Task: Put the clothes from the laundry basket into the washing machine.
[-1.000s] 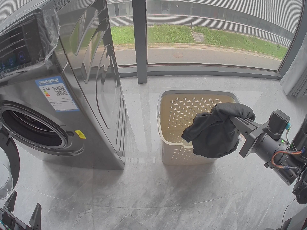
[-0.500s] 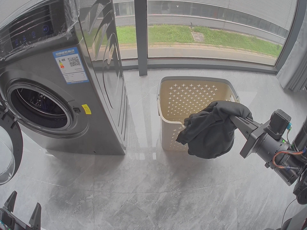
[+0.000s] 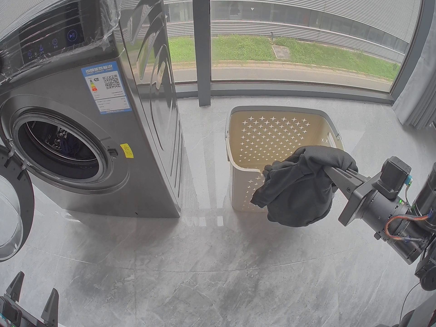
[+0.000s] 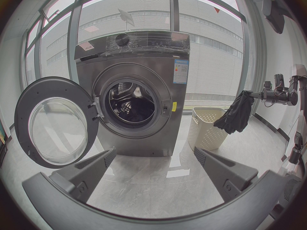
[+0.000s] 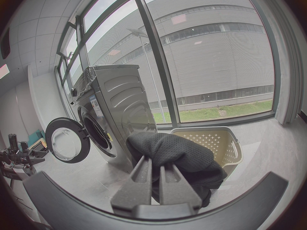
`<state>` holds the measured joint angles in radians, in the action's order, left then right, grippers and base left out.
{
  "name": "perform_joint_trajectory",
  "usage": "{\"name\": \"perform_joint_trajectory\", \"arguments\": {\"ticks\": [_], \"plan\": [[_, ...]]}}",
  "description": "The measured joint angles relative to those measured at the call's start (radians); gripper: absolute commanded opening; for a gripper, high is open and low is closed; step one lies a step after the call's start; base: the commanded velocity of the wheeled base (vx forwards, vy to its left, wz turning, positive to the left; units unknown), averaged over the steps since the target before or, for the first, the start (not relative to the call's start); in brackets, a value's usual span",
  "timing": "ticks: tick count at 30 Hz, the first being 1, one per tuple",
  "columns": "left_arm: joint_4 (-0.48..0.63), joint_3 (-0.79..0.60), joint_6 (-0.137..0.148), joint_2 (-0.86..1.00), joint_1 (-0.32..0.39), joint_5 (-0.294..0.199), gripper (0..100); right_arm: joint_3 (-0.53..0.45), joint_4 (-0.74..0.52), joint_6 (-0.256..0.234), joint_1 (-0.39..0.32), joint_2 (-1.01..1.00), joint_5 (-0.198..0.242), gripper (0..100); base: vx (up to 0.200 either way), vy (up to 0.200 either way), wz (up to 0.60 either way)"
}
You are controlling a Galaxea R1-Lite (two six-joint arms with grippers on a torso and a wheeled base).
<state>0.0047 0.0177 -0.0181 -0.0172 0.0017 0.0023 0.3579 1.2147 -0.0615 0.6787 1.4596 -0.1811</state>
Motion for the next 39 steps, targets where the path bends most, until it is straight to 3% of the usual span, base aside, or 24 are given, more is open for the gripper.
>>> {"name": "perform_joint_trajectory", "arguments": {"ticks": [28,39], "plan": [[0.001,0.000,-0.001,0.000,-0.001,0.000,100,0.000,0.000,-0.008,-0.001,0.001,0.000,0,0.000,0.200,0.00],[0.001,0.000,-0.002,-0.001,0.000,0.000,100,0.001,0.000,-0.009,0.000,0.001,0.000,0,-0.036,0.000,0.00]]}}
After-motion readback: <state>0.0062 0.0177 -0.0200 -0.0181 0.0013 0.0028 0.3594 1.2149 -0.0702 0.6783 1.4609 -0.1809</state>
